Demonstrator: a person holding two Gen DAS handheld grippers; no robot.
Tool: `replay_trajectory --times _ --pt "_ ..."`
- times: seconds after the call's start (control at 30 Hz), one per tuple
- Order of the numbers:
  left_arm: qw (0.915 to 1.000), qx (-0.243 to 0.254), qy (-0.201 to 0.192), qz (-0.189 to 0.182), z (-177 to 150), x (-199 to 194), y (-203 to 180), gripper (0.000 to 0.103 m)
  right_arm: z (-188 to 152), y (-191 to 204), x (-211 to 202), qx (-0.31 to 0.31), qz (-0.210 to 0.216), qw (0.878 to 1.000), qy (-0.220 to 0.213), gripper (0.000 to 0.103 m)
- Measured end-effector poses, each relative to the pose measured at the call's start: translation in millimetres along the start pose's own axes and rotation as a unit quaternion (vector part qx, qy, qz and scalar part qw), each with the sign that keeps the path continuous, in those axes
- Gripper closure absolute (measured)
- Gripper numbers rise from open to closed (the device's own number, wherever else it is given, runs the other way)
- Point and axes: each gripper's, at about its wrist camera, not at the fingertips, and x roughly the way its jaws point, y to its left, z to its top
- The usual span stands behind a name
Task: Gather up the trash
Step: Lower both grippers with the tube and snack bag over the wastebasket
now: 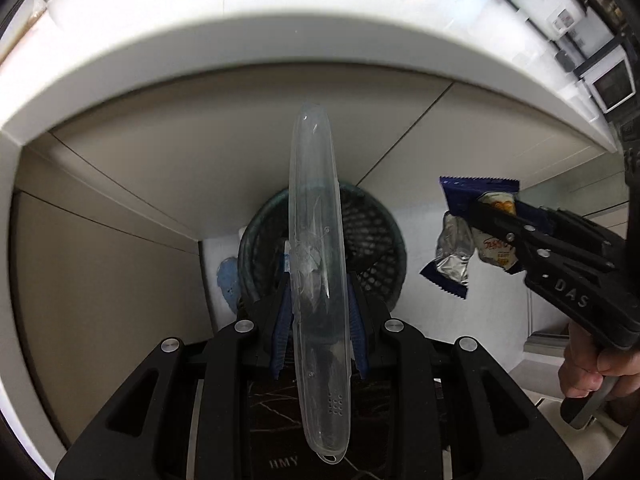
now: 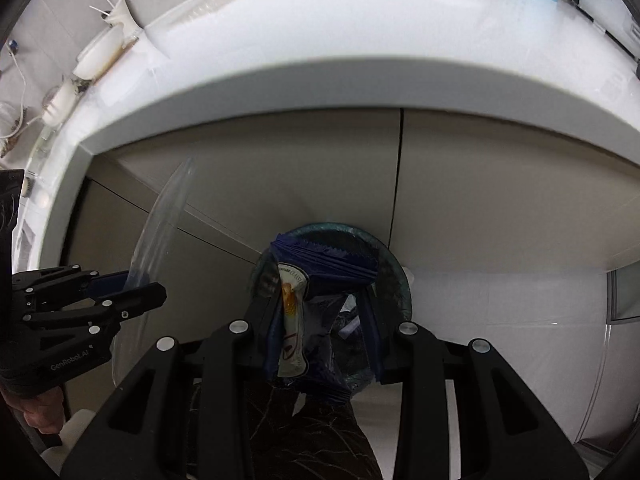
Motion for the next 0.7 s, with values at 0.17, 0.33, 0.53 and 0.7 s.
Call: replay_trajectory --times 0.17,0.33,0.53,0.7 --pt "1.0 0.006 0.005 -0.002 0.7 23.9 1.9 0.078 -4.7 -5.9 34.0 0.004 0.004 1.0 0.02 0.071" --pt "1.0 0.009 0.001 -0.001 -4.7 34.5 6.4 0.078 -5.1 -9.2 53.1 0.002 0.002 0.999 0.037 0.07" --pt "0.9997 -0.001 0.023 0.005 -9.3 49.2 16.3 0.078 -3.9 -4.5 64.2 -0.017 0.002 0.999 0.051 0.068" --pt "0.9994 -0.009 0.034 0.002 -11.0 56.9 20.0 0.078 -2.6 -0.7 68.6 -0.023 -0.001 0.998 0.055 0.056"
